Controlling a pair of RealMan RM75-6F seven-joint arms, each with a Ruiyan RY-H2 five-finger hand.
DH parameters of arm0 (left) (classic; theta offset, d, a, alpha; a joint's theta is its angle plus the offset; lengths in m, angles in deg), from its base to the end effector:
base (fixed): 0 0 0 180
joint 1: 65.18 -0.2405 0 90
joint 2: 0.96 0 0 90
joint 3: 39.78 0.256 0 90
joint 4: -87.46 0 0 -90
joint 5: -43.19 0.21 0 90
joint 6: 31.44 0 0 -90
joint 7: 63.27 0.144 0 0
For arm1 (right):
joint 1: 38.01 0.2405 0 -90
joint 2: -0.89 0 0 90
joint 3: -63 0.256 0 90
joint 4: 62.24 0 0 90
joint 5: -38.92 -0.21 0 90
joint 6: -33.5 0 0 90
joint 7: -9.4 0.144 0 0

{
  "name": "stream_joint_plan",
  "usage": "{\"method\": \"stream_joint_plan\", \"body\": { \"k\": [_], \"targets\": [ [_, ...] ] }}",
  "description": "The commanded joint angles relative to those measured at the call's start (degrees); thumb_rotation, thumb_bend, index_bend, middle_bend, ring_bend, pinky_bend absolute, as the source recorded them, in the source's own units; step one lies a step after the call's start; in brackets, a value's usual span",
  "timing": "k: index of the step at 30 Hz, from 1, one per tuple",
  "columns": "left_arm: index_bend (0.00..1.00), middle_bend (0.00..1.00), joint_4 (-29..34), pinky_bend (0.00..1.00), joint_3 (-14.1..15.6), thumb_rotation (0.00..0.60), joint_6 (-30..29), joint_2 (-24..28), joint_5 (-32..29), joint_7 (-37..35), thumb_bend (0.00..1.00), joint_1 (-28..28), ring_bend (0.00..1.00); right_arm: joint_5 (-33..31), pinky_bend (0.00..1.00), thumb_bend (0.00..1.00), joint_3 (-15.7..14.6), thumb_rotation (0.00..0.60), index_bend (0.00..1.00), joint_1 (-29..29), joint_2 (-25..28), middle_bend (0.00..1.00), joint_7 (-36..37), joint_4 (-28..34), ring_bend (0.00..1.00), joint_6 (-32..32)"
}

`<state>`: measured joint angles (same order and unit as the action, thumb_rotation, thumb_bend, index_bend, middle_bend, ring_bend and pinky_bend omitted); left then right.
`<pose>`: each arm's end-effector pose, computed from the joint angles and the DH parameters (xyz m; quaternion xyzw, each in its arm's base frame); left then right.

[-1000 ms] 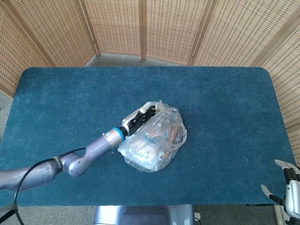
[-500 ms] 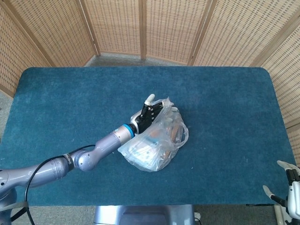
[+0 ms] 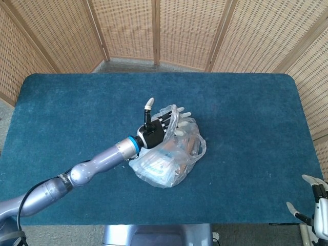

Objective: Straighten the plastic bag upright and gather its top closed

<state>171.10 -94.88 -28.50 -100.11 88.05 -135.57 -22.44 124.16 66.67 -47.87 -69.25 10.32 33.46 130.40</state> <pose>0.0078 0.3821 -0.0088 0.0658 0.8931 0.3404 0.2866 -0.3183 -0.1015 0.1525 0.4547 -0.4419 0.4170 0.6513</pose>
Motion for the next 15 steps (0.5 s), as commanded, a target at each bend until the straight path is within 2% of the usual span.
{"method": "stream_joint_plan", "body": {
  "k": [1, 7, 9, 15],
  "targets": [
    [0.21, 0.29, -0.23, 0.61, -6.15, 0.0, 8.08, -1.87, -4.28, 4.36, 0.12, -6.09, 0.44, 0.37, 0.12, 0.16, -0.09, 0.6, 0.22, 0.24, -0.05, 0.25, -0.01, -0.02, 0.18, -0.25],
    [0.26, 0.44, -0.71, 0.78, -12.04, 0.0, 17.78, -3.07, -12.12, 10.67, 0.12, -11.79, 0.63, 1.01, 0.12, 0.16, -0.08, 0.6, 0.22, 0.46, -0.01, 0.25, -0.14, 0.33, 0.18, -0.15],
    [0.28, 0.48, -0.68, 0.83, -13.06, 0.0, 19.87, -3.35, -14.06, 12.92, 0.12, -13.34, 0.69, 1.2, 0.12, 0.17, -0.1, 0.6, 0.22, 0.47, -0.02, 0.25, -0.32, 0.51, 0.18, -0.03],
    [0.43, 0.64, 0.62, 0.94, -14.64, 0.0, 23.41, -3.86, -19.83, 18.3, 0.12, -17.85, 0.85, 1.73, 0.12, 0.17, -0.17, 0.599, 0.22, 0.52, 0.17, 0.25, -0.72, 1.06, 0.18, 0.22]
  ]
}}
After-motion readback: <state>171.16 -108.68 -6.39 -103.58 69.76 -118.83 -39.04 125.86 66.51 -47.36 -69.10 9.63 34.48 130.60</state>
